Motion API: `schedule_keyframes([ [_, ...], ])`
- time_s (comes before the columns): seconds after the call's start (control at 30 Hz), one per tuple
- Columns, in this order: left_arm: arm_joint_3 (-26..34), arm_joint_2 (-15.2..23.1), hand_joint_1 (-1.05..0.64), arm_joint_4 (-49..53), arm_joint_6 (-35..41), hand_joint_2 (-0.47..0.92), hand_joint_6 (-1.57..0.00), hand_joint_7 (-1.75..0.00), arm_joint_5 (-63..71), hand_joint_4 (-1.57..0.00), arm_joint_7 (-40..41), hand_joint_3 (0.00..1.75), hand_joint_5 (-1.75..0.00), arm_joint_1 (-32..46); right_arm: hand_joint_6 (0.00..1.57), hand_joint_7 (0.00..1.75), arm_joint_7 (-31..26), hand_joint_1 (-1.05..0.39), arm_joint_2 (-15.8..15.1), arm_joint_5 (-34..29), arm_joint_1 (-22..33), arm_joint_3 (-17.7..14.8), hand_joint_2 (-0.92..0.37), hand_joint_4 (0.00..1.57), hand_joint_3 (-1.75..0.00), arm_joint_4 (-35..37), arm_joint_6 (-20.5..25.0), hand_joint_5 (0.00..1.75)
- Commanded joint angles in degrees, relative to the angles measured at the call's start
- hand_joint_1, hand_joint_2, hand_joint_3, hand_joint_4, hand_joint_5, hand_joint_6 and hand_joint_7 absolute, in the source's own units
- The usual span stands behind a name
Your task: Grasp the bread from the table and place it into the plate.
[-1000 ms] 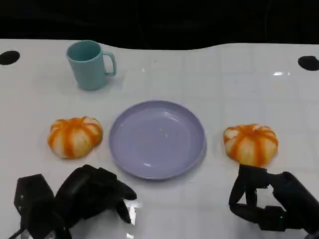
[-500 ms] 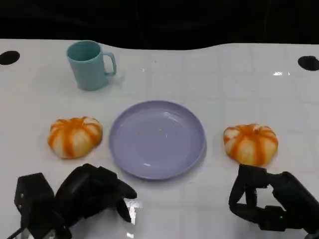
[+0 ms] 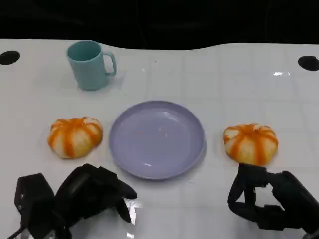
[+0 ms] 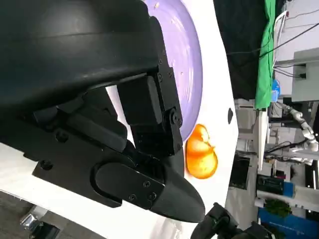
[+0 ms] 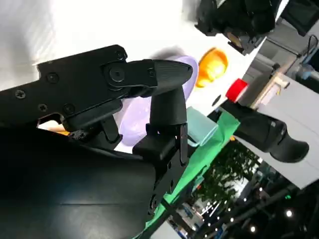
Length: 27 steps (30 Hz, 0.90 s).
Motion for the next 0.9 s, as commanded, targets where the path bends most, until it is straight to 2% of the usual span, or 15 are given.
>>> schedule_keyframes([
  [0.03,0.2,1.2,-1.05,0.2,-0.1,0.92,-1.57,-0.06,0.0,-1.34,0.3,0.03,-0.83,-0.1,0.68,1.03,-1.8,-0.49,-0.1,0.3,-0.6,-1.4,-0.92,0.74,-0.33,-0.2,-1.8,1.51],
  [0.1,0.2,1.2,-1.05,0.2,0.0,0.92,-1.57,-0.06,0.0,-1.34,0.2,0.03,-0.83,-0.2,0.66,0.89,-2.3,-0.47,-0.1,0.7,-0.9,-1.7,-0.92,0.67,-0.34,-0.3,-2.4,1.50],
  [0.23,0.4,1.1,-1.05,0.3,0.4,0.92,-1.57,-0.06,-0.3,-1.34,0.0,0.02,-0.82,-0.2,0.55,0.74,-3.1,-0.45,0.0,1.3,-1.3,-2.9,-0.92,0.51,-0.33,-1.6,-2.0,1.41],
  [0.37,0.4,1.1,-1.05,0.4,-0.3,0.92,-1.57,-0.06,-0.1,-1.33,0.0,0.03,-0.82,-0.3,0.51,0.54,-3.3,-0.44,-0.1,2.9,-2.2,-4.0,-0.92,0.47,-0.28,-2.8,-1.3,1.20],
  [0.5,0.5,1.0,-1.05,0.7,0.3,0.92,-1.57,-0.05,-0.4,-1.33,-0.3,0.02,-0.82,-0.5,0.51,0.45,-2.5,-0.46,-0.3,4.7,-2.5,-4.6,-0.92,0.46,-0.26,-3.6,0.2,1.02],
  [0.63,0.4,0.8,-1.05,0.7,0.0,0.92,-1.57,-0.05,-0.2,-1.33,0.1,0.02,-0.82,-0.5,0.49,0.35,-2.8,-0.46,-2.3,2.0,-2.5,-5.8,-0.92,0.40,-0.25,-5.7,2.8,0.90],
  [0.67,0.4,0.8,-1.05,0.7,0.1,0.92,-1.57,-0.05,-0.1,-1.33,0.2,0.02,-0.82,-0.4,0.49,0.27,-2.9,-0.45,-2.7,1.3,-2.5,-5.9,-0.92,0.37,-0.22,-6.1,3.3,0.84],
  [0.77,0.2,0.8,-1.05,0.6,-0.3,0.92,-1.57,-0.05,0.1,-1.33,0.4,0.02,-0.82,-0.3,0.43,0.17,-3.8,-0.47,-4.9,-3.3,-2.3,-6.7,-0.92,0.27,-0.21,-8.5,6.0,0.75],
  [0.9,0.2,0.7,-1.05,0.7,-0.1,0.92,-1.57,-0.05,0.1,-1.34,0.4,0.03,-0.82,-0.4,0.35,0.05,-6.0,-0.52,-7.9,-12.8,-1.7,-7.7,-0.92,0.20,-0.17,-14.2,13.0,0.56],
])
